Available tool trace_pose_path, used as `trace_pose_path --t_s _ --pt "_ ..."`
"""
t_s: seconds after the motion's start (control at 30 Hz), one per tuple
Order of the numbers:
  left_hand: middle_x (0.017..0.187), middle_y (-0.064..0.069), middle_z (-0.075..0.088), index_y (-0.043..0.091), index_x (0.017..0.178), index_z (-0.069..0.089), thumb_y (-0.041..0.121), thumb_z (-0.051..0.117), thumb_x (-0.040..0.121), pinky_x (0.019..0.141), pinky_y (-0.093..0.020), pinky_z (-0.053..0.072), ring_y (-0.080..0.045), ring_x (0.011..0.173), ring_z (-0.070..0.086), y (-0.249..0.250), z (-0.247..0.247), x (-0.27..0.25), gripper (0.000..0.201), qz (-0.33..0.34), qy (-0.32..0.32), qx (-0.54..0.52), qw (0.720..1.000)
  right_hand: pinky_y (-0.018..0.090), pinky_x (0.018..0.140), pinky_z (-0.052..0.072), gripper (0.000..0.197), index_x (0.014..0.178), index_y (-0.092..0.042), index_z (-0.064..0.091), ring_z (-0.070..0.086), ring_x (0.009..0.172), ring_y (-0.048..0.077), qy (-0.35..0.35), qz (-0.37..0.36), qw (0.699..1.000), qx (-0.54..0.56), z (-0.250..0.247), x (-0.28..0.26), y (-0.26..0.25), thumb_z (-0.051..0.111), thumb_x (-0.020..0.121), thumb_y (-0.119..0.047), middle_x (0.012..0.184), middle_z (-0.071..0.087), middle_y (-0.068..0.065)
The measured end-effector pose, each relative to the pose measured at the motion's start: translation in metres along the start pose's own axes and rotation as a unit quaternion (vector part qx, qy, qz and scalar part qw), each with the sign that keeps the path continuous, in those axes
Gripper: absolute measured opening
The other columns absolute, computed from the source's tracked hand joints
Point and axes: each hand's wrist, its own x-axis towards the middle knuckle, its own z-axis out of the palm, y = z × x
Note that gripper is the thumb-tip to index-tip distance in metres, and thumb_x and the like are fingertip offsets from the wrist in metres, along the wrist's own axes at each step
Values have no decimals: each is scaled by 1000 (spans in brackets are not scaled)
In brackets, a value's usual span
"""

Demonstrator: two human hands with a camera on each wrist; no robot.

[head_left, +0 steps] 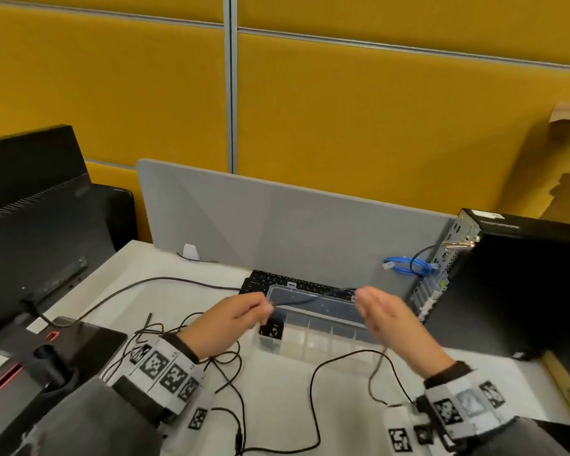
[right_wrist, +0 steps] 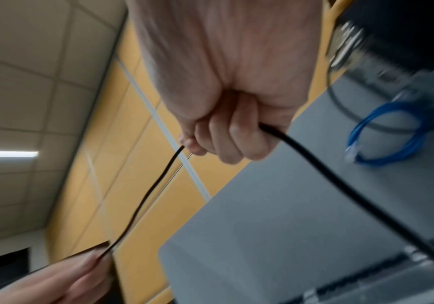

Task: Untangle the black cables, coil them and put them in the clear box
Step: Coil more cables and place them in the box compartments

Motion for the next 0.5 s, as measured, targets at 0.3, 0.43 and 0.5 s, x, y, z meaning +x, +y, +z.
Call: trace_pose_path --t_s 0.3,0.43,0.5 --pt "52 8 31 12 92 62 27 40 98 44 -14 27 -4 43 26 29 15 4 27 25 -26 -248 968 13 66 41 18 99 -31 54 54 70 -2 39 -110 988 -97 17 -8 -10 37 97 -34 77 57 -13" --pt "59 1 53 0 101 62 22 43 92 54 -21 51 -11 49 49 50 19 10 31 37 19 -533 845 22 66 47 22 93 -27 52 57 66 9 -14 -104 992 -70 47 -13 -27 33 98 -35 79 63 -3" --pt "89 -12 70 -2 106 60 19 37 95 80 -27 57 -21 84 69 48 22 17 33 43 88 -569 817 31 68 45 25 103 -23 49 55 65 13 -75 -114 987 -89 60 -21 -32 30 100 -38 78 60 -4"
